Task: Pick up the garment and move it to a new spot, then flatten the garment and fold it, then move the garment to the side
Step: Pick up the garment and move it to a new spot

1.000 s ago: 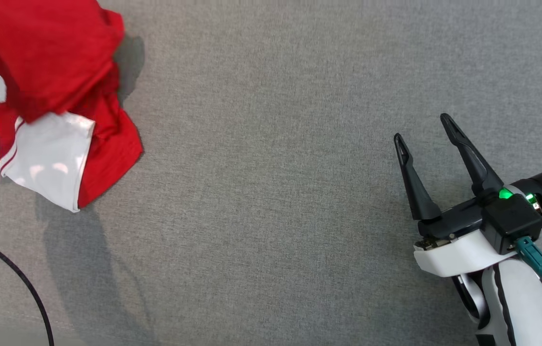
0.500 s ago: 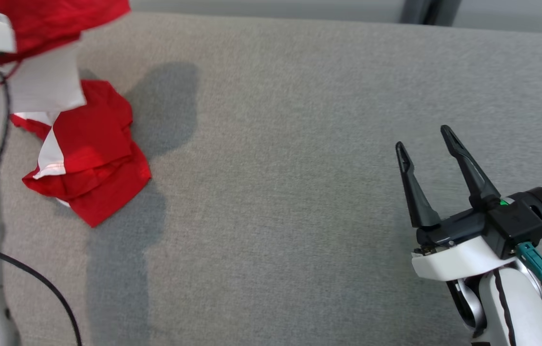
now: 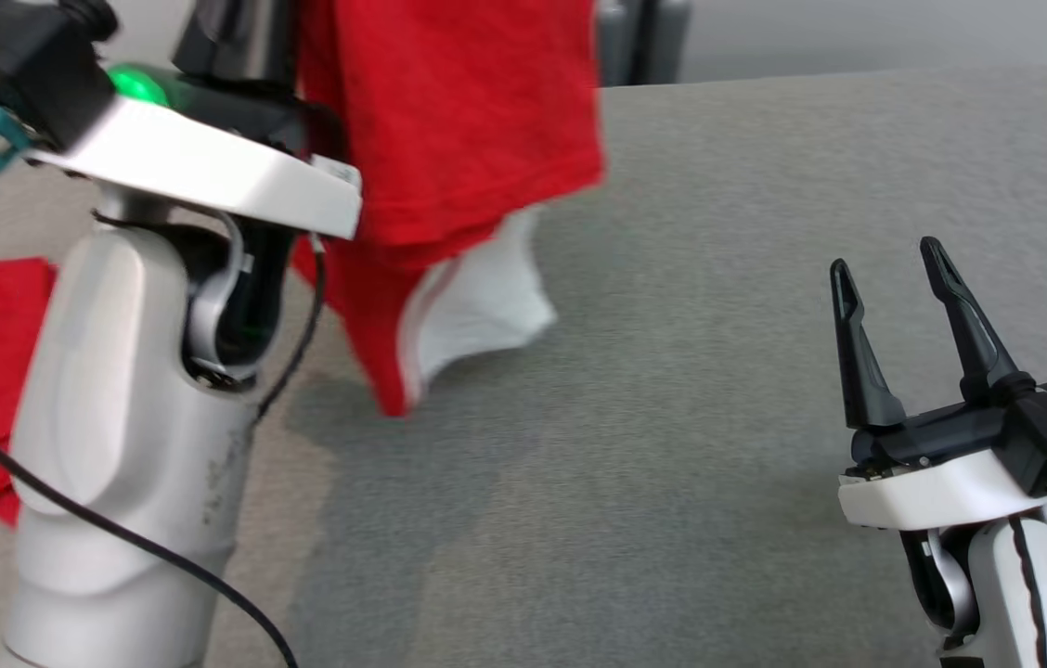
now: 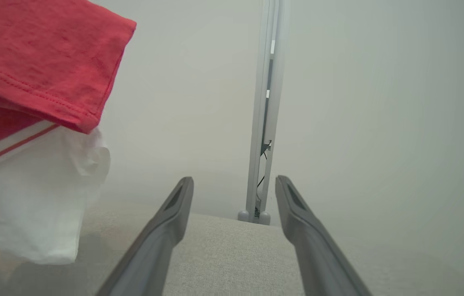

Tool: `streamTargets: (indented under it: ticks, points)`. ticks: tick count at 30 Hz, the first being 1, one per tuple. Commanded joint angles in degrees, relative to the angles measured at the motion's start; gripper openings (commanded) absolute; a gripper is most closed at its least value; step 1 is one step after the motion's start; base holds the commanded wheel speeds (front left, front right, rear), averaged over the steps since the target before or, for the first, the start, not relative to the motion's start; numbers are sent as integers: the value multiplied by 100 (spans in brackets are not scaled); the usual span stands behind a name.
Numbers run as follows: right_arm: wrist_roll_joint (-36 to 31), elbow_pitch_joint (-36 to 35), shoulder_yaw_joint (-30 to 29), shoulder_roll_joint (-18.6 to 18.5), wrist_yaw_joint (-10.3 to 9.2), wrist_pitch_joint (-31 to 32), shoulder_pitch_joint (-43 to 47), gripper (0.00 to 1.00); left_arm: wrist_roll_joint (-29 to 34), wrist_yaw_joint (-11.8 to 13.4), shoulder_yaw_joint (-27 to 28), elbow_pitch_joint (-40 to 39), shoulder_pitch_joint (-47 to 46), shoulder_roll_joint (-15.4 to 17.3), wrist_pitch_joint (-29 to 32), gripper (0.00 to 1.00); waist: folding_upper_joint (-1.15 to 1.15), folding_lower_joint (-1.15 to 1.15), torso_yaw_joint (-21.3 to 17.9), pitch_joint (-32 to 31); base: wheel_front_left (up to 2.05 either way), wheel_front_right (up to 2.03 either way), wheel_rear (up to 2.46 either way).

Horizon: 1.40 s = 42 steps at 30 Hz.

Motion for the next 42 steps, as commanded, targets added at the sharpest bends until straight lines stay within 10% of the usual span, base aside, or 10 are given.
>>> streamTargets:
  ticks: [1,15,17,18,19,30,42]
  points:
    - [69,-42,-65,-18,-1,-26,2,100,-48,136,-113,-41,169,-50,-1,0,0,0,-504,95,0,0,0]
    - [362,-68,-43,-16,-1,-26,-178,100,-305,533,-1390,1273,282,-197,-635,2,0,0,-1765,564,0,0,0]
    - [387,-70,-35,-21,-1,-26,-188,100,-381,544,-1695,1516,220,-193,-714,47,0,0,-1881,583,0,0,0]
    - [382,-70,-22,-17,-1,-26,-196,100,-352,563,-1846,1666,188,-191,-733,96,0,0,-1920,585,0,0,0]
    - [377,-67,-16,-16,-1,-26,-201,100,-371,581,-1961,1782,163,-187,-776,100,0,0,-1953,578,0,0,0]
    - [126,-48,-59,-17,-1,-26,18,100,-350,715,-1757,2286,316,37,-1308,100,0,0,-1477,205,0,0,0]
    - [-182,-126,505,-163,-1,-16,237,100,877,766,-563,714,2205,576,-1321,100,0,0,-302,-259,0,0,0]
